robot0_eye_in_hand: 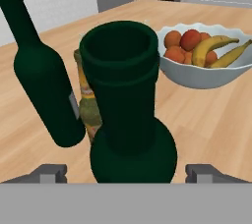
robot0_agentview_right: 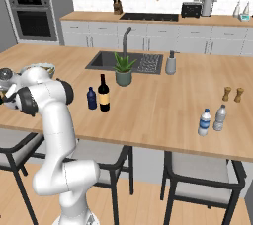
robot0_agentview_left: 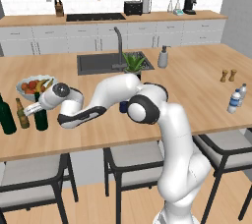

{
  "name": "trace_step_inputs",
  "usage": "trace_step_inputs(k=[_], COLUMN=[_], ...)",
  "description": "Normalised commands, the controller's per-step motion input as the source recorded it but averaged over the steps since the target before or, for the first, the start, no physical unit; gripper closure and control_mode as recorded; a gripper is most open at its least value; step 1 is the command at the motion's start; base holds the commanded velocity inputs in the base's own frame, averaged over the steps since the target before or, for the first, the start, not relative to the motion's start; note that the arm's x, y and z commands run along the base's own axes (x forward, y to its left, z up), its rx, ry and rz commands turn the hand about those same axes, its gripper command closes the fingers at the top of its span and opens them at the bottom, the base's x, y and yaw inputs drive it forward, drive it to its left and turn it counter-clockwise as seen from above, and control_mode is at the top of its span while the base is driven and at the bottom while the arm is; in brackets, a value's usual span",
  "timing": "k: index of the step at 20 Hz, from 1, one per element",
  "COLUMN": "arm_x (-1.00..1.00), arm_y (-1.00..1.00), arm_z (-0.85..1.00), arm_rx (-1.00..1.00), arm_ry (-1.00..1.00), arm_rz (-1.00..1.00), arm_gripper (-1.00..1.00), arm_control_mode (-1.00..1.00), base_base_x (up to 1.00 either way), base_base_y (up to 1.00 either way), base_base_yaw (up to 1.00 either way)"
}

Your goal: Move the plastic bottles in the middle to the plastics group, and the glass bottles in the middle to the glass group.

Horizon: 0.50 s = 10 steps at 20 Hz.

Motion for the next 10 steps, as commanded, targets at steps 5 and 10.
trace_step_inputs(k=[5, 10], arm_x=[0.00, -0.02], arm_y=[0.00, 0.00], arm_z=[0.07, 0.24], arm_rx=[0.00, 0.00], arm_ry=[0.00, 0.00], arm_rz=[0.00, 0.00], arm_gripper=[-1.00, -1.00], arm_control_mode=[-1.00, -1.00], base_base_x=[0.00, 0.00], base_base_y=[0.00, 0.00], base_base_yaw=[0.00, 0.00])
